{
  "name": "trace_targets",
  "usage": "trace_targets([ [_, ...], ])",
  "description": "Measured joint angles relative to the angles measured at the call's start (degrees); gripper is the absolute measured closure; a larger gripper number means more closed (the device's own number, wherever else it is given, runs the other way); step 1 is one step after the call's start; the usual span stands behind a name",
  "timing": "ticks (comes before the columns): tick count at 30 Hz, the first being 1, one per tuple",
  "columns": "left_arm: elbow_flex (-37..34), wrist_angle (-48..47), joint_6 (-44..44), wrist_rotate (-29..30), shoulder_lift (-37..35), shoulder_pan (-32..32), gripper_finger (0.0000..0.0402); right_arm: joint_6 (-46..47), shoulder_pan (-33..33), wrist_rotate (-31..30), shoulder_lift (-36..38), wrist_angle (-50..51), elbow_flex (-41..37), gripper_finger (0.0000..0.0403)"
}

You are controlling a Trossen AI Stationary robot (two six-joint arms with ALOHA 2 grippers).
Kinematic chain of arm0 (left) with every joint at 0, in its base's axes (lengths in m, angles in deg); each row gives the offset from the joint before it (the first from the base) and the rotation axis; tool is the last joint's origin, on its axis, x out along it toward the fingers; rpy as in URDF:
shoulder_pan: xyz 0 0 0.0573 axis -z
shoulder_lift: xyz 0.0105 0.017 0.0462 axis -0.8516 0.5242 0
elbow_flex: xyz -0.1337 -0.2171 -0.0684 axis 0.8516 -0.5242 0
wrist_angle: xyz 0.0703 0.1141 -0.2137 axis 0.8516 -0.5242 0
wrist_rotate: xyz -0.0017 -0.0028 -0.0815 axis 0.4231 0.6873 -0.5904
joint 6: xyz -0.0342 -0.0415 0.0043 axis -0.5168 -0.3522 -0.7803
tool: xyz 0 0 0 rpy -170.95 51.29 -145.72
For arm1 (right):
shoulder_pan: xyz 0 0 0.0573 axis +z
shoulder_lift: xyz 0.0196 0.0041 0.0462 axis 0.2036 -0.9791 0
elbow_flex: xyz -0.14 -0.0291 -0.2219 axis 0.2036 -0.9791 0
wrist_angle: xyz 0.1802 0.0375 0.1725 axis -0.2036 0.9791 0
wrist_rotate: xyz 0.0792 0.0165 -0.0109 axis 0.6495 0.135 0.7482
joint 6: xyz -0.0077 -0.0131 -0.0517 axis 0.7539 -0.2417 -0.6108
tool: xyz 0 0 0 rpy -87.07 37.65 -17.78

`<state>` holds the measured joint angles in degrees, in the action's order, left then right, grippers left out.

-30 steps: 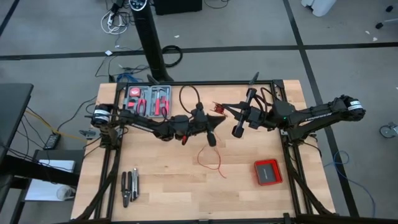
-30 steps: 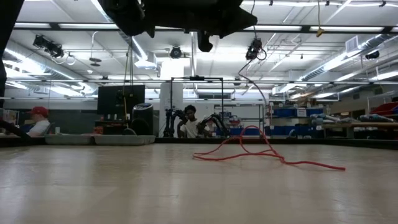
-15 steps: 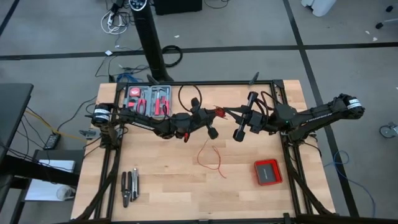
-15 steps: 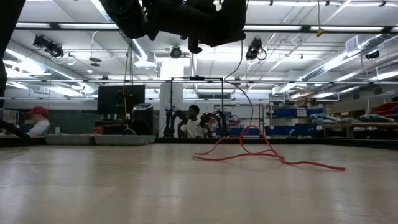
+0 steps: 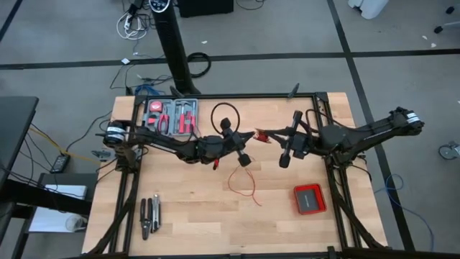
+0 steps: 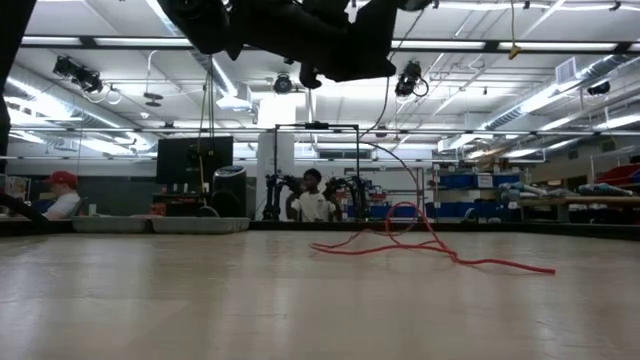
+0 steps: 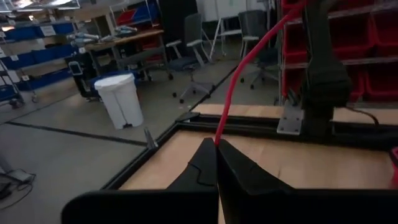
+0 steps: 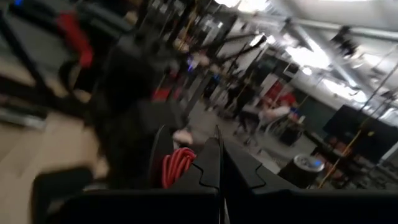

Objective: Coil cords
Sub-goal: Coil the red wire onto the spool

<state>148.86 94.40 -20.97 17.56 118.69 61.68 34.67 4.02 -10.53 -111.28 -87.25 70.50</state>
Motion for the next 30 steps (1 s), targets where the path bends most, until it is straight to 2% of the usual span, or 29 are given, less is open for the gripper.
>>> trace_targets([
  [5, 0.0, -8.4, -2.3, -0.1, -4.1, 0.1, 0.0401, 0.7, 0.0, -0.1, 0.6, 8.9, 0.0, 0.0403],
  [11, 0.0, -13.3, -8.9, -4.2, -9.4, 0.1, 0.0401, -0.6, -0.9, -0.1, -0.1, 14.3, 0.0, 0.0403],
  [17, 0.4, -13.0, -14.1, -9.8, -9.7, 0.2, 0.0401, -0.8, -4.0, -1.4, -2.2, 14.3, 0.0, 0.0403],
  [25, 2.3, -15.1, -15.5, -9.8, -9.4, 0.4, 0.0401, -0.8, -6.4, -1.4, -5.1, 13.7, 0.0, 0.0402],
  [30, 2.9, -15.0, -15.3, -9.8, -9.4, 0.5, 0.0401, -0.8, -7.0, -3.2, -7.0, 9.6, 0.0, 0.0401],
])
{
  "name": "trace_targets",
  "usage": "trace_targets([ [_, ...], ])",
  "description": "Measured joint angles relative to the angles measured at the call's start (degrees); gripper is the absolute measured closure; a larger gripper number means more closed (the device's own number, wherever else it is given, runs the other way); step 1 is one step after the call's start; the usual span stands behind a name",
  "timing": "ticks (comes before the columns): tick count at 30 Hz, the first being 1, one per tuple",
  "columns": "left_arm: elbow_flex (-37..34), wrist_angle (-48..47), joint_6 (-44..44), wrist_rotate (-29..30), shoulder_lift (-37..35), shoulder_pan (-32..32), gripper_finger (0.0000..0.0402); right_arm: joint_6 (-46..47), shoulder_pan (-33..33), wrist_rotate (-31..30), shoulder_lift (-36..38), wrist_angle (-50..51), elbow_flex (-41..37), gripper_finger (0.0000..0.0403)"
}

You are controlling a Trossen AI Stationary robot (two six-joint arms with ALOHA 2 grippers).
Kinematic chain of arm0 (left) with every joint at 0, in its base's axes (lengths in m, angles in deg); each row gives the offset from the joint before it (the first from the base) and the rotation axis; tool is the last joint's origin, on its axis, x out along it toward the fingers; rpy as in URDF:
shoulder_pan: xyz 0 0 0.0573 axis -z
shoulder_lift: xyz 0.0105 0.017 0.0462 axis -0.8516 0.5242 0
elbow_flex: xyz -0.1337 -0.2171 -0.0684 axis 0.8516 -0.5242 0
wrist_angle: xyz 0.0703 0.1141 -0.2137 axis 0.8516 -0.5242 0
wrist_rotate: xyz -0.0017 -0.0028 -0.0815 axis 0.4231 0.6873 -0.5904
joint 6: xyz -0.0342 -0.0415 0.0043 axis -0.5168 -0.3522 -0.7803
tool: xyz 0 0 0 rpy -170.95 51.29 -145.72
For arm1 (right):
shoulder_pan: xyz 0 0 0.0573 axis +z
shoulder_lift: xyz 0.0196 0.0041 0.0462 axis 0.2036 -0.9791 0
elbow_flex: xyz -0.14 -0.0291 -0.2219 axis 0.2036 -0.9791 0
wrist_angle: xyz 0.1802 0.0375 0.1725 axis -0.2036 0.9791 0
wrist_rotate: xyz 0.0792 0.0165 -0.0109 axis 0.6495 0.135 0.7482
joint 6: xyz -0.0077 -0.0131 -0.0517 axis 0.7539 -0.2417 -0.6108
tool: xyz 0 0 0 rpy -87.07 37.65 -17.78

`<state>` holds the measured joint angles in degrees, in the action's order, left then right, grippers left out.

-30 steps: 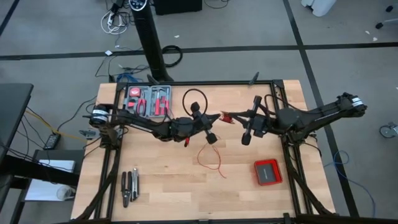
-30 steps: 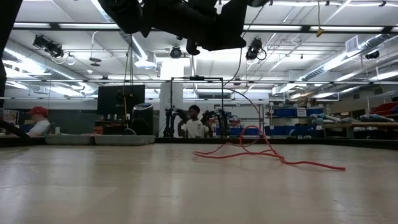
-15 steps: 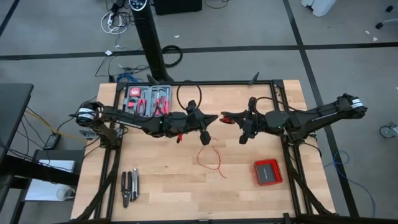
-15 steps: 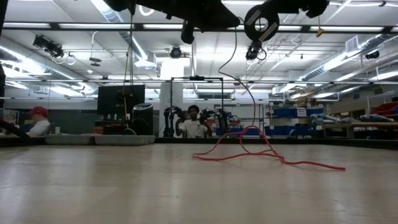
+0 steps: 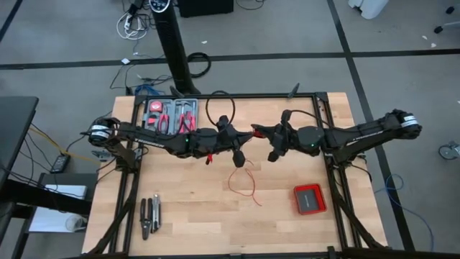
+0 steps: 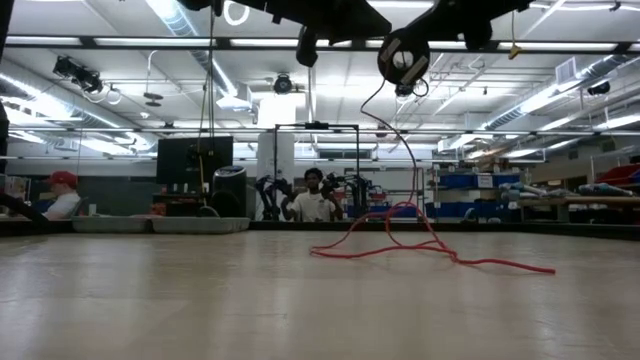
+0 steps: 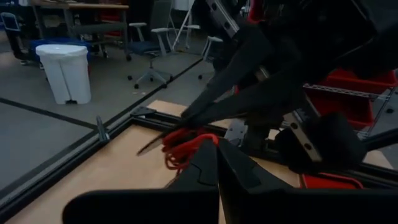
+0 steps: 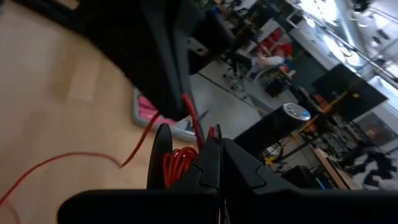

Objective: Coil cords
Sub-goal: Coil the red wire onto the spool

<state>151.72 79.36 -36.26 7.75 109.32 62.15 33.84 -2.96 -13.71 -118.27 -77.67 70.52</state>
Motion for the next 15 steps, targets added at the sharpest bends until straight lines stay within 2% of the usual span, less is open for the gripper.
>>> trace_targets([
  [15, 0.2, 0.3, 0.3, 0.0, -0.2, 0.1, 0.0399, -0.4, -1.1, -3.1, -6.0, -14.6, -0.1, 0.0402],
])
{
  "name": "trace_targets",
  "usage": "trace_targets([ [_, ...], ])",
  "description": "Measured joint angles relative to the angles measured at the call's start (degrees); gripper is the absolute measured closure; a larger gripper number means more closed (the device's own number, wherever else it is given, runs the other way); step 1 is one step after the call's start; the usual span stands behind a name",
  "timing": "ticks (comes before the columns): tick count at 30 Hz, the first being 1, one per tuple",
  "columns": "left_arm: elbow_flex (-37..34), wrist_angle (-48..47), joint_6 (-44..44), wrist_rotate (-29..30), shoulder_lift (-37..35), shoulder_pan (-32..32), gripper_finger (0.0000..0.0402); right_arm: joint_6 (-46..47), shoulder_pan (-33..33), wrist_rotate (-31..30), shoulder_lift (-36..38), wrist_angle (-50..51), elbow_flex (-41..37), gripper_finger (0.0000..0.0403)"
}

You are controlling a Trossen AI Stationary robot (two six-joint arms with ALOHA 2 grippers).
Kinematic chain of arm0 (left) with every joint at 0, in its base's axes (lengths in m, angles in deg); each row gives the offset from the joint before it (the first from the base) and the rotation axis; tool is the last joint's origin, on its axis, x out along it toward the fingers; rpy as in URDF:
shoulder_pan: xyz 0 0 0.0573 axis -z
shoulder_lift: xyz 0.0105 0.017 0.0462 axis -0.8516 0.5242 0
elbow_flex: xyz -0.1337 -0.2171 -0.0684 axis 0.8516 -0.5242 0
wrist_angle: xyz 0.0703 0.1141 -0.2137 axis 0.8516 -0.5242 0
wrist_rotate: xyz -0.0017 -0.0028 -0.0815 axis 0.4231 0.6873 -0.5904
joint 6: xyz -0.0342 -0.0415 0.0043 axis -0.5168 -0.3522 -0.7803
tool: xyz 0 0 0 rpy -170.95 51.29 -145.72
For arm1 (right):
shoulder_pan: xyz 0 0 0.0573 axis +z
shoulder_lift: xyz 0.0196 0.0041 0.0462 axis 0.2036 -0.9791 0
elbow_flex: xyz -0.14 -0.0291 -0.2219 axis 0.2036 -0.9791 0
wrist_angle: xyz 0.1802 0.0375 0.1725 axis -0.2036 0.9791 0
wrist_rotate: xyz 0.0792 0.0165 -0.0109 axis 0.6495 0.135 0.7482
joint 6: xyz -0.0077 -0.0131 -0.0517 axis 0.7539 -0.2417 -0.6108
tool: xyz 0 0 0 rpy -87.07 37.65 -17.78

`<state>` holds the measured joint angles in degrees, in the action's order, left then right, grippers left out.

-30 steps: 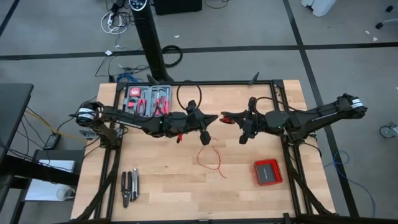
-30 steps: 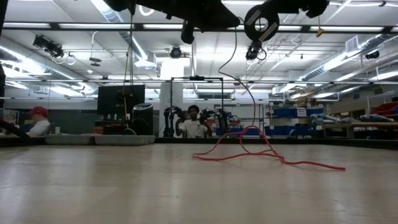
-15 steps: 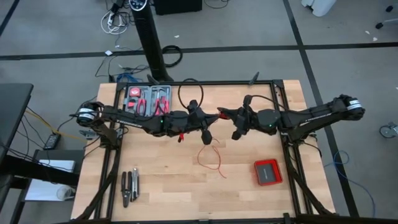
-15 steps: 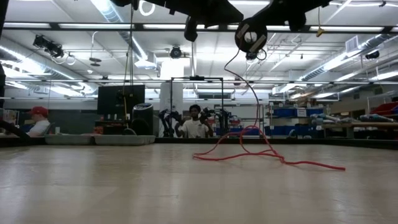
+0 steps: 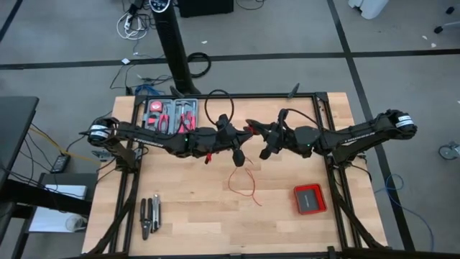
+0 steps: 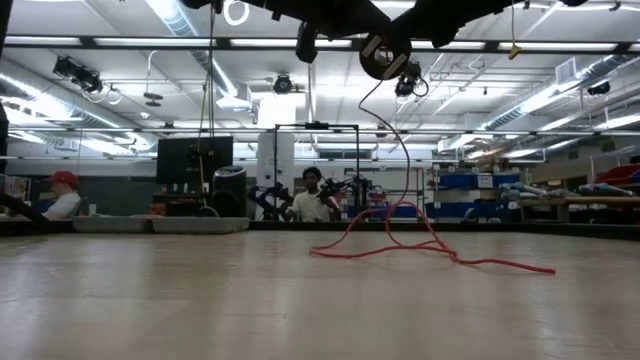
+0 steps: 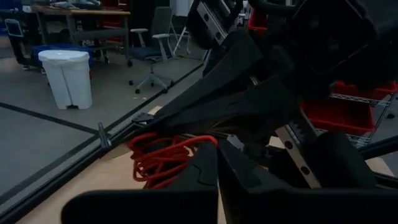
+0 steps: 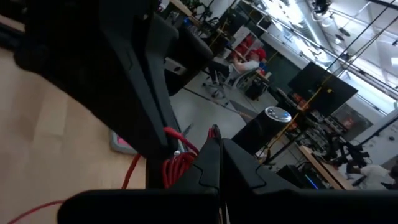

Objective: Coil cords
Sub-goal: Coil the red wire onto the spool

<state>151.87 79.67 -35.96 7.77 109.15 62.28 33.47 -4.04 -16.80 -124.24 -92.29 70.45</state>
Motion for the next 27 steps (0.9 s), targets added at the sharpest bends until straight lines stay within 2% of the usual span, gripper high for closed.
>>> trace_targets([
  [10, -0.2, -1.6, 3.2, -0.6, 0.3, 0.9, 0.0336, 0.4, -0.1, 0.5, 0.1, -3.3, 0.0, 0.0402],
  [27, -0.2, -2.1, 2.6, 1.7, 0.2, 2.3, 0.0344, -0.1, -1.9, 1.0, 0.1, -6.1, 0.0, 0.0402],
])
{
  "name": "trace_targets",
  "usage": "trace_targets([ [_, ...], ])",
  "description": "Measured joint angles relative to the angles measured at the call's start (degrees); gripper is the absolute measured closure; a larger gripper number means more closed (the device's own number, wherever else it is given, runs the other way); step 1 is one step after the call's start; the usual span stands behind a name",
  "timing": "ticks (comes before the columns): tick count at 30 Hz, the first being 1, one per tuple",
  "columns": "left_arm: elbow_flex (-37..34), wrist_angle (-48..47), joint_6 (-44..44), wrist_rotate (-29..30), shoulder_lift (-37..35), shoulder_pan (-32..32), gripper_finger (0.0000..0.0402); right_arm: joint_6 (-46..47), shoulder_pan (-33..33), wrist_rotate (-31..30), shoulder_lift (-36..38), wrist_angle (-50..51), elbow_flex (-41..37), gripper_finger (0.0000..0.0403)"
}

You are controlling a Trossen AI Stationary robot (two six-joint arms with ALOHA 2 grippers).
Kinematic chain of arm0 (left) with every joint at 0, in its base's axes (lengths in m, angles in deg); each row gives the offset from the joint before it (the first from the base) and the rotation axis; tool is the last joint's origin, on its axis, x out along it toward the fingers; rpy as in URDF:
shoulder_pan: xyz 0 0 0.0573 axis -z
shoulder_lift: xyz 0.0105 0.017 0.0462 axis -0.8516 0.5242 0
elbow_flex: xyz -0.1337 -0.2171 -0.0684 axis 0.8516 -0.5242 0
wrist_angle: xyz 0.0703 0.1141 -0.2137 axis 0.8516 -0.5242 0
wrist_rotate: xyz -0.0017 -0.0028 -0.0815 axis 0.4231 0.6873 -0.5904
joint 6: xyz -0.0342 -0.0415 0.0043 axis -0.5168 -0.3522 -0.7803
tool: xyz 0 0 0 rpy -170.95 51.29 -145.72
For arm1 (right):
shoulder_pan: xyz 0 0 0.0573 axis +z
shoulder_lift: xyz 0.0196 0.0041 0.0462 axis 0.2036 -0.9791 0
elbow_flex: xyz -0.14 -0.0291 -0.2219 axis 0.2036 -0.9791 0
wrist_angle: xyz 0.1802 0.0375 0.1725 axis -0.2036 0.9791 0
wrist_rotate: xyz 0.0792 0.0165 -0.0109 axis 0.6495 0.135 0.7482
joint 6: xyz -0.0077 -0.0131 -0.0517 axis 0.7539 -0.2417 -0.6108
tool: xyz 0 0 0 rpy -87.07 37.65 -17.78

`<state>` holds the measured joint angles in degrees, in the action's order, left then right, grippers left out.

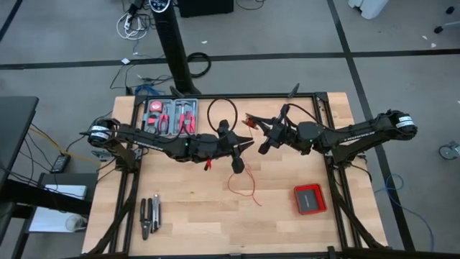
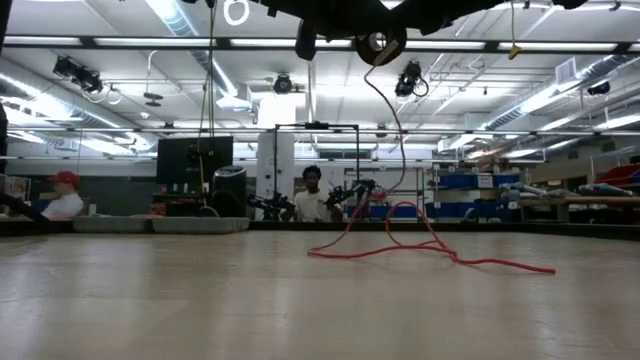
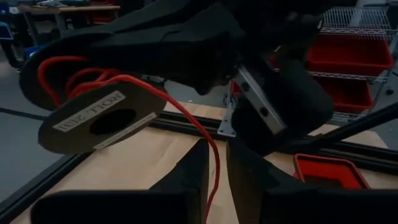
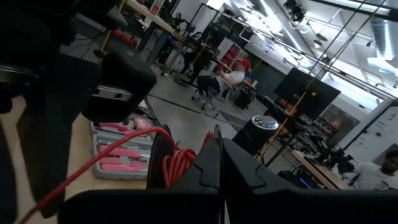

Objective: Coil cords
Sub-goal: Coil the red wire onto the spool

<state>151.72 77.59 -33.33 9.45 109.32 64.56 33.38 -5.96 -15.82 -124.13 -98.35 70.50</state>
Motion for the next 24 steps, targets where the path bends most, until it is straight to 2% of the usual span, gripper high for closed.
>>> trace_targets([
  [24, 0.0, 0.1, -0.2, 0.8, 0.0, 0.0, 0.0344, -0.7, 1.2, 2.0, 0.0, -4.4, 0.0, 0.0402],
])
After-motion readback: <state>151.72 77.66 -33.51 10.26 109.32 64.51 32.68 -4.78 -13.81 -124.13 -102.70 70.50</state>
